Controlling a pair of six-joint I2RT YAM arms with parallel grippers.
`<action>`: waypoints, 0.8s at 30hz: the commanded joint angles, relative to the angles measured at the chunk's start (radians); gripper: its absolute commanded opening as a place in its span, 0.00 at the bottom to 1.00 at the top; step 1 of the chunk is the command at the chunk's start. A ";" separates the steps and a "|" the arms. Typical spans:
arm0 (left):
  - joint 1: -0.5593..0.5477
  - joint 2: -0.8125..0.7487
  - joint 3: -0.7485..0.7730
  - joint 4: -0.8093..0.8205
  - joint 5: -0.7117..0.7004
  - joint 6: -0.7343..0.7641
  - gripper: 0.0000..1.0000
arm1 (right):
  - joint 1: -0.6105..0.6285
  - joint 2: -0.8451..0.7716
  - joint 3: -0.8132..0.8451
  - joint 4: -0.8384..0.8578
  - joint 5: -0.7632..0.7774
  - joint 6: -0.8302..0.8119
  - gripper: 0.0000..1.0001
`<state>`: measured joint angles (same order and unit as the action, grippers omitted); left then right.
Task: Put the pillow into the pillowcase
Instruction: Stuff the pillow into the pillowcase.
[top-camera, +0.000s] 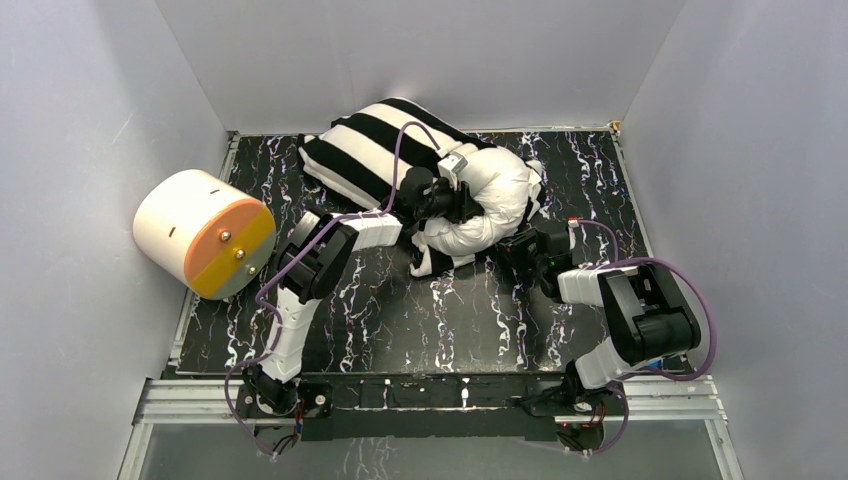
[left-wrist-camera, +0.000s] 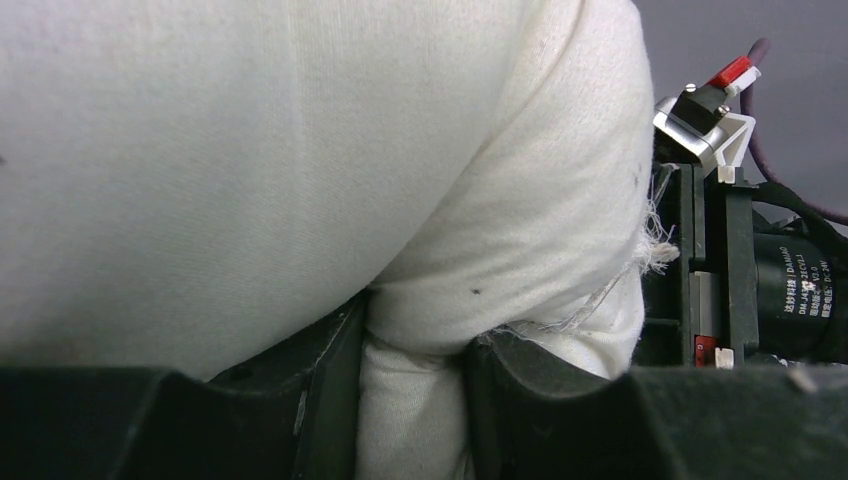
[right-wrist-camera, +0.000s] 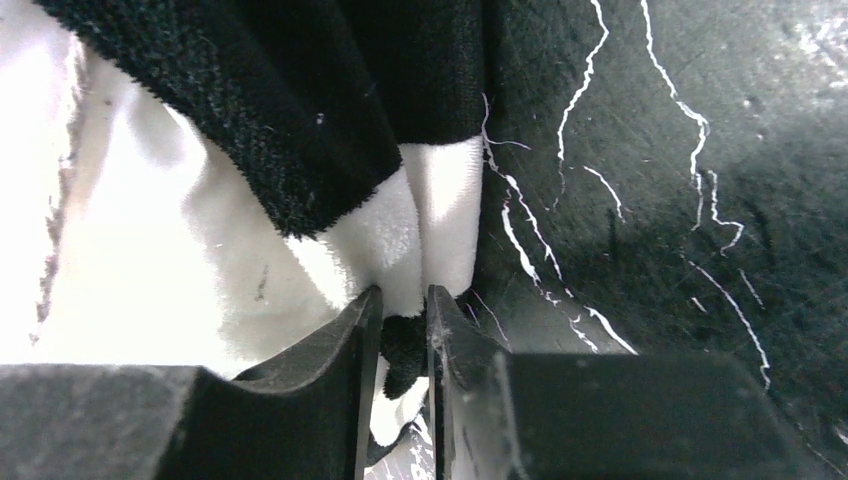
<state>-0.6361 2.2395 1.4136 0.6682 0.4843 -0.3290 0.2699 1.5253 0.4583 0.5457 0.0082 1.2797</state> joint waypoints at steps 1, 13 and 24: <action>0.093 0.160 -0.084 -0.368 -0.177 0.052 0.34 | 0.015 -0.048 -0.008 0.077 0.034 0.013 0.30; 0.096 0.146 -0.076 -0.386 -0.181 0.059 0.35 | 0.024 -0.002 0.003 0.077 0.059 0.018 0.34; 0.096 0.154 -0.064 -0.394 -0.178 0.062 0.37 | 0.051 -0.060 -0.019 0.090 0.073 0.021 0.30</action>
<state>-0.6357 2.2288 1.4288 0.6224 0.4862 -0.3187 0.2970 1.5295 0.4431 0.6014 0.0505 1.2881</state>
